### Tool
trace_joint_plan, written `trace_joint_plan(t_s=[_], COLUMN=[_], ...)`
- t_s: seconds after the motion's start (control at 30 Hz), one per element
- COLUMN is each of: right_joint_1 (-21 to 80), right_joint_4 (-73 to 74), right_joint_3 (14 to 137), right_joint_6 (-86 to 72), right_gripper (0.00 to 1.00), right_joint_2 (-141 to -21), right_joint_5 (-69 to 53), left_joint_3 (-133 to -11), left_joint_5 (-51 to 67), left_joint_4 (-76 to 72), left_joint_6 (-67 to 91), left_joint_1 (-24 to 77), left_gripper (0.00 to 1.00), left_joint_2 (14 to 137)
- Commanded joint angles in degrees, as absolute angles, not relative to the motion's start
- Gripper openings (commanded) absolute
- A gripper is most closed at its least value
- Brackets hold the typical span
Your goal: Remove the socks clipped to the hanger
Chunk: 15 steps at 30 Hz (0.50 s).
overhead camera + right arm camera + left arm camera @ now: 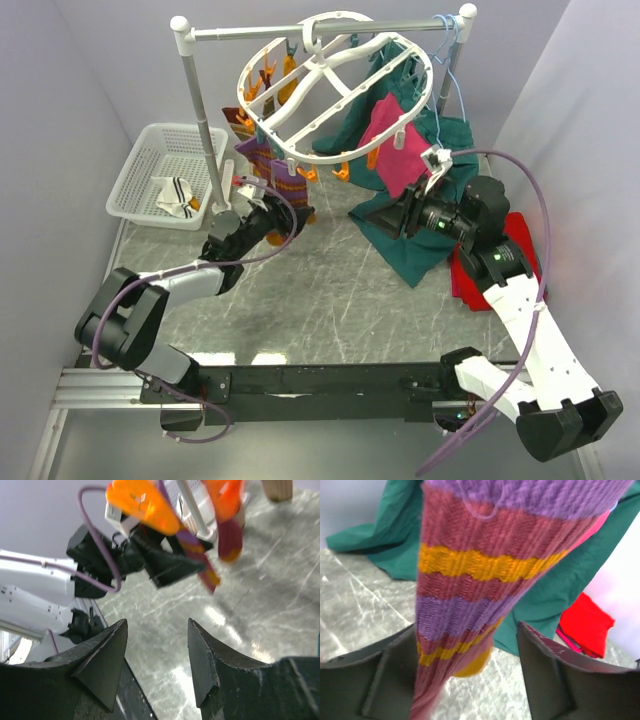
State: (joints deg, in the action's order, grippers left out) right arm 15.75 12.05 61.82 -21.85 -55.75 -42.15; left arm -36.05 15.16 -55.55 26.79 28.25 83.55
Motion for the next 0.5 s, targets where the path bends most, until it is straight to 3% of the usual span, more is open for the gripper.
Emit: trace_joint_plan(t_s=[0.0, 0.2, 0.3, 0.47], right_joint_1=[18.27, 21.88, 24.25, 30.13], right_joint_4=[14.85, 15.03, 14.33, 13.27], right_joint_3=[60.65, 57.75, 56.43, 57.74], right_joint_6=[-19.25, -19.34, -19.77, -20.13], right_gripper=[0.58, 0.58, 0.58, 0.59], right_joint_2=[-53.27, -50.89, -50.89, -52.56], right_joint_5=[-38.77, -36.57, -35.25, -31.22], left_joint_3=[-38.58, -37.97, -38.58, -36.83], left_joint_5=[19.25, 19.07, 18.72, 18.11], left_joint_4=[-62.58, -58.48, -55.12, -54.49], left_joint_6=[23.9, 25.49, 25.31, 29.35], left_joint_1=[28.56, 31.01, 33.47, 36.03], left_gripper=[0.57, 0.15, 0.04, 0.01], left_joint_2=[85.78, 83.59, 81.66, 77.96])
